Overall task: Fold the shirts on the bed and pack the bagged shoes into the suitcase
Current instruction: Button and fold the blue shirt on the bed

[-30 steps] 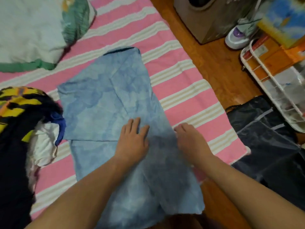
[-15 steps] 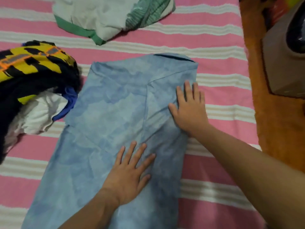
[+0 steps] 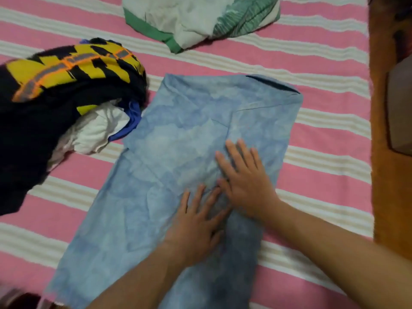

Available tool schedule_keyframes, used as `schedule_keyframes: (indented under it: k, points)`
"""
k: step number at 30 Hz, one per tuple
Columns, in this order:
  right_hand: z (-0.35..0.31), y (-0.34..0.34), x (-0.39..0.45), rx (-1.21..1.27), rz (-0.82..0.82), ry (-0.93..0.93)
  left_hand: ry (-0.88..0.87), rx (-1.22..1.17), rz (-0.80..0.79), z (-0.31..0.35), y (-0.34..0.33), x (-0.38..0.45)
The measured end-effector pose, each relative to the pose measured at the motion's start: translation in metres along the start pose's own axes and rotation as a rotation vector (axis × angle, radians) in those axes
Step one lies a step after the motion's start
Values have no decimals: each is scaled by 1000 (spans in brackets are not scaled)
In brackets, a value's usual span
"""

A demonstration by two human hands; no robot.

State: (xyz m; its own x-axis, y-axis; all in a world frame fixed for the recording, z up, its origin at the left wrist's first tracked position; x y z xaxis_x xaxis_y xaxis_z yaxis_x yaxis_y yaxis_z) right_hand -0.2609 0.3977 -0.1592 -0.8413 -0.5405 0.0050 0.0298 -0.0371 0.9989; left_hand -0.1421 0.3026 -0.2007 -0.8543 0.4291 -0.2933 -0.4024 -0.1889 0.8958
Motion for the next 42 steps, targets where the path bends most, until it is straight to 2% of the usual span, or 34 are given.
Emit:
schedule_keyframes:
  k: [1, 4, 6, 8, 10, 13, 15, 16, 19, 22, 24, 26, 29, 31, 34, 36, 40, 42]
  points:
    - [1, -15, -15, -21, -72, 0, -9, -19, -1, 7, -5, -14]
    - [44, -35, -14, -69, -181, -169, -105, 10, -69, 14, -32, -77]
    - [54, -28, 5, -118, -188, -151, -155, 35, -109, 0, -40, -115]
    - [50, -4, 30, -153, -119, -110, -161, 42, -81, -20, -31, -144]
    - [30, 22, 65, -146, -22, -12, 117, -27, 68, -68, -2, -163]
    - [-32, 42, 139, -121, 47, 203, 787, -239, 313, -164, 33, -209]
    - [-78, 42, 191, -131, 57, 330, 1021, -352, 306, -199, 26, -230]
    - [-96, 40, 216, -169, 42, 379, 1037, -351, 290, -206, 25, -231]
    - [-126, 29, 271, -307, -83, 495, 1028, -295, 276, -216, 28, -224]
    - [-127, 12, 298, -499, -243, 547, 1013, -254, 281, -231, 34, -217]
    - [-127, 4, 300, -630, -366, 558, 987, -387, 248, -235, 30, -214]
    - [-135, 4, 294, -696, -416, 634, 977, -600, 221, -234, 23, -215]
    - [-131, 37, 283, -685, -275, 735, 915, -756, 241, -216, 40, -221]
    - [-118, 71, 263, -544, -135, 801, 859, -834, 280, -192, 68, -230]
    - [-78, 118, 213, -428, 50, 854, 752, -904, 131, -126, 89, -238]
    - [-42, 136, 179, -405, 112, 848, 675, -835, 13, -73, 89, -237]
    - [31, 125, 117, -401, 45, 712, 527, -771, -125, 25, 64, -192]
    - [62, 97, 96, -398, -85, 552, 474, -707, -162, 58, 37, -162]
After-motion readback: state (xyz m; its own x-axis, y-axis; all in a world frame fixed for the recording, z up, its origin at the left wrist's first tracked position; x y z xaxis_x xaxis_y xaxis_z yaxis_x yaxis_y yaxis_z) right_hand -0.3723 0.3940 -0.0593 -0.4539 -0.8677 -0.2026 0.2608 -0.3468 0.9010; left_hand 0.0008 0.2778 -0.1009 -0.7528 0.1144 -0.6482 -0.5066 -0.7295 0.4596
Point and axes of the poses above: each hand's wrist, its own x-axis towards the middle knuckle, its own y-axis out of the back of the hand, z = x × y, the point moved 9 cm from there along x, towards the middle knuckle, and after that the axes turned 7 degrees about -x, right-handed, at the moved point
